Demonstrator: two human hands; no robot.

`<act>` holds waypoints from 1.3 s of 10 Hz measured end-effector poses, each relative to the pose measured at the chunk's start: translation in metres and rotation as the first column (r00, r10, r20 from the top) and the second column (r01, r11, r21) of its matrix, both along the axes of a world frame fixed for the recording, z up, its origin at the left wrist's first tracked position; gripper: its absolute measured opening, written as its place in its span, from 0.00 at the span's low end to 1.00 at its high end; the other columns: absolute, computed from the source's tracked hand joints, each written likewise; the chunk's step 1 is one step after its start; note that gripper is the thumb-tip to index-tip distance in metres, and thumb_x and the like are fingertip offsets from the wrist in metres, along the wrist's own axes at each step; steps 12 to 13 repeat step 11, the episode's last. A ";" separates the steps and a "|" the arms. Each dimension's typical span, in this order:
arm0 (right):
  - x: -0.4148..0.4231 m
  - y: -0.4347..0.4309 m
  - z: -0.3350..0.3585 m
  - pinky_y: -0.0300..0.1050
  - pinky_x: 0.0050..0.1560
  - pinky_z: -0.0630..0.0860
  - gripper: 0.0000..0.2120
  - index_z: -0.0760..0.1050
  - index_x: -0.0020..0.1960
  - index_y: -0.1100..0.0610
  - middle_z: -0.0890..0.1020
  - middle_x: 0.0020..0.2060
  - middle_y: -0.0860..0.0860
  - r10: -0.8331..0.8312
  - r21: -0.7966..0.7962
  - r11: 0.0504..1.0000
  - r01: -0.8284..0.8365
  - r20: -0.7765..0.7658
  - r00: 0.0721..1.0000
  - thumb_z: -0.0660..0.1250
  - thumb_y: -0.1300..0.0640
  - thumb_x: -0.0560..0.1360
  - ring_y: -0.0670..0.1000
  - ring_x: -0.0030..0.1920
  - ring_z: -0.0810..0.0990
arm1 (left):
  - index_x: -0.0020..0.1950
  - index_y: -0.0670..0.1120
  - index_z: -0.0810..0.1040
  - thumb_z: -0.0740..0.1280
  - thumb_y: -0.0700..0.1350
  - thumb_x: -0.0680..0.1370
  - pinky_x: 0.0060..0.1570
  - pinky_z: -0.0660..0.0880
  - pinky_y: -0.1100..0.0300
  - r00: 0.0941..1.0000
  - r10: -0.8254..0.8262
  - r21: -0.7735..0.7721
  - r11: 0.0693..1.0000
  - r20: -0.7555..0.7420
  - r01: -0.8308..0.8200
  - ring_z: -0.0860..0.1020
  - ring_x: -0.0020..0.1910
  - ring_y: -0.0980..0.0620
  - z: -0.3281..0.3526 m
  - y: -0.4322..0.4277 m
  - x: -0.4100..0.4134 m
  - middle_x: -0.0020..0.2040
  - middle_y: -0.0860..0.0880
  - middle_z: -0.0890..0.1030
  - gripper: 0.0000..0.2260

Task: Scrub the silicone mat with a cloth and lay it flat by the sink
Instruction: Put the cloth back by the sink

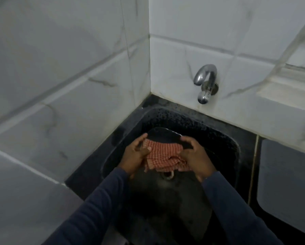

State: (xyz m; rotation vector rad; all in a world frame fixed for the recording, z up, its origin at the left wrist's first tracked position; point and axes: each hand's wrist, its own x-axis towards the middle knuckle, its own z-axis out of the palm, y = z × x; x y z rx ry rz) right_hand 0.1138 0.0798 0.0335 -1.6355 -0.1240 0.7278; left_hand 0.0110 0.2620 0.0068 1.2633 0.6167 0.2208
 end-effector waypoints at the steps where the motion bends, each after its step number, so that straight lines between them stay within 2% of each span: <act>1: 0.025 0.028 -0.013 0.43 0.31 0.79 0.10 0.78 0.57 0.59 0.85 0.46 0.53 0.012 -0.009 1.000 -0.012 -0.050 0.999 0.64 0.66 0.78 0.49 0.38 0.84 | 0.58 0.41 0.80 0.64 0.32 0.77 0.46 0.80 0.49 0.976 -0.170 0.182 0.964 -0.139 0.194 0.82 0.46 0.44 0.004 0.045 0.045 0.53 0.39 0.82 0.12; 2: 0.055 0.066 -0.014 0.46 0.38 0.82 0.10 0.78 0.54 0.54 0.84 0.46 0.47 -0.035 0.024 0.999 0.035 -0.006 0.999 0.64 0.67 0.78 0.47 0.42 0.84 | 0.54 0.36 0.81 0.66 0.33 0.74 0.50 0.77 0.51 0.962 -0.204 0.387 0.885 -0.179 0.260 0.80 0.46 0.43 0.015 0.086 0.100 0.48 0.38 0.82 0.10; 3: 0.099 0.112 -0.017 0.47 0.44 0.83 0.16 0.74 0.62 0.55 0.79 0.48 0.42 -0.085 0.082 0.993 0.081 0.048 0.995 0.63 0.69 0.78 0.45 0.46 0.81 | 0.53 0.44 0.81 0.65 0.36 0.73 0.50 0.74 0.57 0.945 -0.255 0.555 0.764 -0.207 0.327 0.79 0.46 0.46 0.022 0.127 0.165 0.48 0.42 0.82 0.11; 4: 0.144 0.152 -0.034 0.48 0.48 0.82 0.21 0.70 0.70 0.59 0.78 0.58 0.51 -0.117 0.052 0.992 0.112 0.110 0.987 0.63 0.69 0.78 0.52 0.54 0.80 | 0.57 0.40 0.81 0.64 0.37 0.74 0.49 0.69 0.61 0.930 -0.212 0.806 0.465 -0.301 0.367 0.78 0.52 0.44 0.016 0.153 0.216 0.53 0.41 0.81 0.13; 5: 0.187 0.187 -0.060 0.56 0.57 0.79 0.24 0.68 0.72 0.56 0.74 0.66 0.56 -0.116 0.007 0.993 0.116 0.155 0.981 0.65 0.64 0.77 0.57 0.63 0.76 | 0.60 0.43 0.79 0.64 0.45 0.78 0.52 0.71 0.57 0.933 -0.136 0.845 0.395 -0.334 0.360 0.78 0.53 0.41 -0.007 0.173 0.266 0.55 0.39 0.80 0.13; 6: 0.213 0.202 -0.091 0.57 0.57 0.78 0.22 0.74 0.67 0.52 0.80 0.61 0.55 0.017 -0.168 0.985 0.028 0.262 0.965 0.65 0.54 0.73 0.56 0.59 0.79 | 0.62 0.47 0.77 0.61 0.54 0.78 0.60 0.73 0.50 0.926 0.027 0.868 0.361 -0.376 0.342 0.76 0.59 0.42 -0.039 0.176 0.291 0.63 0.42 0.77 0.17; 7: 0.213 0.207 -0.094 0.44 0.65 0.69 0.24 0.74 0.68 0.54 0.76 0.64 0.55 0.077 -0.347 0.934 0.084 0.425 0.902 0.61 0.56 0.72 0.57 0.64 0.75 | 0.69 0.38 0.69 0.64 0.48 0.77 0.69 0.60 0.43 0.940 -0.090 0.944 -0.043 -0.330 0.327 0.63 0.71 0.36 -0.062 0.154 0.289 0.72 0.36 0.65 0.24; 8: 0.205 0.206 -0.099 0.38 0.67 0.59 0.26 0.65 0.75 0.55 0.61 0.75 0.57 0.184 -0.468 0.879 0.086 0.501 0.846 0.60 0.64 0.77 0.57 0.72 0.64 | 0.76 0.36 0.52 0.53 0.54 0.82 0.75 0.43 0.50 0.902 -0.102 0.900 0.080 -0.419 0.428 0.48 0.77 0.41 -0.086 0.160 0.291 0.77 0.37 0.50 0.30; 9: 0.206 0.205 -0.107 0.42 0.70 0.59 0.27 0.57 0.78 0.53 0.50 0.79 0.55 0.315 -0.603 0.797 0.031 0.460 0.830 0.57 0.60 0.80 0.57 0.76 0.58 | 0.77 0.37 0.42 0.47 0.58 0.81 0.75 0.39 0.51 0.854 -0.108 0.858 0.024 -0.508 0.513 0.41 0.77 0.43 -0.101 0.170 0.291 0.77 0.38 0.40 0.34; 10: 0.208 0.197 -0.098 0.52 0.69 0.65 0.28 0.52 0.79 0.50 0.48 0.79 0.55 0.436 -0.721 0.693 -0.024 0.392 0.810 0.57 0.54 0.81 0.61 0.74 0.61 | 0.77 0.37 0.41 0.44 0.62 0.80 0.75 0.40 0.50 0.824 -0.118 0.829 0.015 -0.554 0.559 0.40 0.77 0.43 -0.100 0.171 0.291 0.77 0.38 0.39 0.36; 11: 0.195 0.179 -0.077 0.55 0.69 0.66 0.28 0.54 0.78 0.49 0.50 0.78 0.57 0.486 -0.776 0.630 -0.035 0.359 0.797 0.58 0.48 0.81 0.63 0.73 0.63 | 0.77 0.38 0.45 0.47 0.64 0.79 0.75 0.43 0.47 0.822 -0.131 0.830 -0.015 -0.554 0.557 0.44 0.77 0.41 -0.077 0.162 0.283 0.78 0.37 0.45 0.37; 13: 0.195 0.179 -0.077 0.55 0.69 0.66 0.28 0.54 0.78 0.49 0.50 0.78 0.57 0.486 -0.776 0.630 -0.035 0.359 0.797 0.58 0.48 0.81 0.63 0.73 0.63 | 0.77 0.38 0.45 0.47 0.64 0.79 0.75 0.43 0.47 0.822 -0.131 0.830 -0.015 -0.554 0.557 0.44 0.77 0.41 -0.077 0.162 0.283 0.78 0.37 0.45 0.37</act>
